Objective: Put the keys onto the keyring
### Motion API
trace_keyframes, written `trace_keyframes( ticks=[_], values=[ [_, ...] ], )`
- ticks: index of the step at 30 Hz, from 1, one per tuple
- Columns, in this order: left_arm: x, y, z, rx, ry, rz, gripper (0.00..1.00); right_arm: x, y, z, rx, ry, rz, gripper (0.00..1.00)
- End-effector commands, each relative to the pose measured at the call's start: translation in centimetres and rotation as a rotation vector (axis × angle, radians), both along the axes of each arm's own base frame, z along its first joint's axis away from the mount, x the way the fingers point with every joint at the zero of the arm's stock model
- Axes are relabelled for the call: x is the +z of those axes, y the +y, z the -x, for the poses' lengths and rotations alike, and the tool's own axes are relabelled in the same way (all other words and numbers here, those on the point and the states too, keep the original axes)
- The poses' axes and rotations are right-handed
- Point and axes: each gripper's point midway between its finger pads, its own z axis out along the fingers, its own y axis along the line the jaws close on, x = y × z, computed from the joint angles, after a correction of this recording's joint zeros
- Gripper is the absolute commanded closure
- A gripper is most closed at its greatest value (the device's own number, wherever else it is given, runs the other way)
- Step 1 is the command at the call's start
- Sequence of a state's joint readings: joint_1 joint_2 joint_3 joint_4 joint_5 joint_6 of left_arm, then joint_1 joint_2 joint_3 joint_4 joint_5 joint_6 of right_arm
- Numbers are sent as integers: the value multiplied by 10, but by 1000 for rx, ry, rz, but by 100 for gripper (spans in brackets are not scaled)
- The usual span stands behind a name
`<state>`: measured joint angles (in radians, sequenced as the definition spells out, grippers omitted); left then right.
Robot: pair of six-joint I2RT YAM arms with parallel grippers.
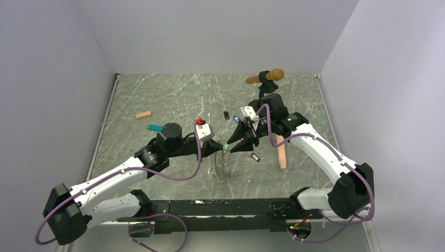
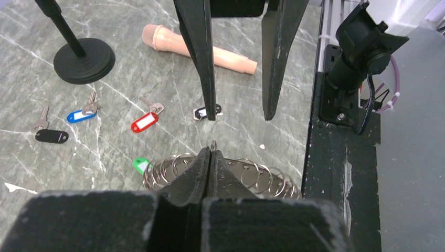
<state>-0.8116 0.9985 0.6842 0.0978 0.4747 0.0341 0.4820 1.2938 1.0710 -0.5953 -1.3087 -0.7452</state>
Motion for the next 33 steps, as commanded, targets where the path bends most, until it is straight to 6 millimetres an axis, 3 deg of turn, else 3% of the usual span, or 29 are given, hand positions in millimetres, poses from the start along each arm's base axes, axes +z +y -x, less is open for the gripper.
trace_keyframes(
  ticks=[1,33],
  values=[
    [34,-9,3,-23,-34,130,100,-1,5,-1,10,-7,-13,58],
    [24,-13,6,-38,5,162,100,-12,6,-5,-1,0,16,66]
  ],
)
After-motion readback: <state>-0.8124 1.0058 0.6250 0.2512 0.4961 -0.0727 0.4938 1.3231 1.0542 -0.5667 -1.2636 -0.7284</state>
